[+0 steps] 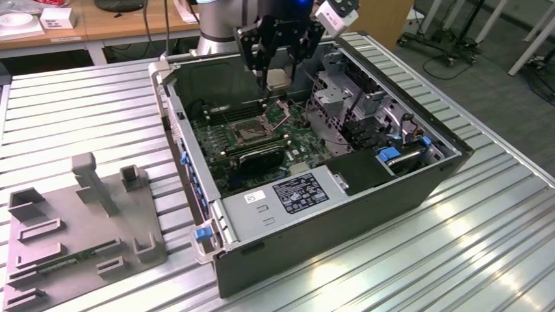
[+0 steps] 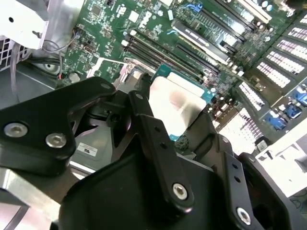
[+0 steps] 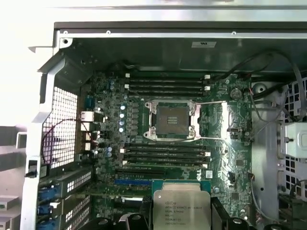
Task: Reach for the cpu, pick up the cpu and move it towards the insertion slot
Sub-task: 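Pick up the cpu and move it towards the insertion slot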
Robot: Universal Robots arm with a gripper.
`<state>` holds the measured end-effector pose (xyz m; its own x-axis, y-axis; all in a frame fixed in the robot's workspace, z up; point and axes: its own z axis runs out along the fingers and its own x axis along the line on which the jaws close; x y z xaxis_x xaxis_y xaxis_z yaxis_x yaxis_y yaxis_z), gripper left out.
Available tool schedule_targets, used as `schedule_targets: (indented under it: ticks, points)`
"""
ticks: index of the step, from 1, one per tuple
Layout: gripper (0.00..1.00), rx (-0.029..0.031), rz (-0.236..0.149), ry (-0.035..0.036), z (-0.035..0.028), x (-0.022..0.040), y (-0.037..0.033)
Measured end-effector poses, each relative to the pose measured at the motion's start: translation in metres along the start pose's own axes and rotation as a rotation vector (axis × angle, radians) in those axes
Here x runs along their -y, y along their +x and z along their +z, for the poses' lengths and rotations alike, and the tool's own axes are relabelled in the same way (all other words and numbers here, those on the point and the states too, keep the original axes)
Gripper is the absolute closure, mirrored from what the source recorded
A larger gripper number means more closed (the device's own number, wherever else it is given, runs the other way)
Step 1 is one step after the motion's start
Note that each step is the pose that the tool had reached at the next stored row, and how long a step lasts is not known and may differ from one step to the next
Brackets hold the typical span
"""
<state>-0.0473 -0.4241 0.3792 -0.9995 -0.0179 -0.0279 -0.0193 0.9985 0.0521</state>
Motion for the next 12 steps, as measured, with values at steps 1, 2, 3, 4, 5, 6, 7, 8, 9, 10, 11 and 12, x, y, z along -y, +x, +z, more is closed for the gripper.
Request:
schedule_targets:
  ticks: [1,2,3,4,5,6,7,8,9,10,11,12]
  points:
    - [0.45,0.0000,0.000,0.0000,0.0001,-0.0022,-0.0008]
    - [0.45,0.0000,0.000,0.0000,0.0002,-0.0044,-0.0016]
    - [0.45,0.0000,0.000,0.0000,0.0004,-0.0065,-0.0022]
    - [0.45,0.0000,0.000,0.0001,0.0005,-0.0090,-0.0027]
    - [0.45,0.0001,0.000,0.0000,0.0007,-0.0114,-0.0032]
    - [0.45,0.0000,0.000,0.0000,0.0009,-0.0142,-0.0036]
    - [0.45,0.0000,0.001,0.0000,0.0011,-0.0164,-0.0040]
    - [0.45,0.0000,0.001,0.0000,0.0013,-0.0186,-0.0046]
    - [0.45,0.0000,0.001,0.0001,0.0015,-0.0211,-0.0054]
    - [0.45,0.0001,0.001,-0.0001,0.0018,-0.0234,-0.0061]
    - [0.45,0.0001,0.001,-0.0001,0.0020,-0.0256,-0.0068]
    - [0.45,0.0001,0.001,-0.0001,0.0022,-0.0277,-0.0075]
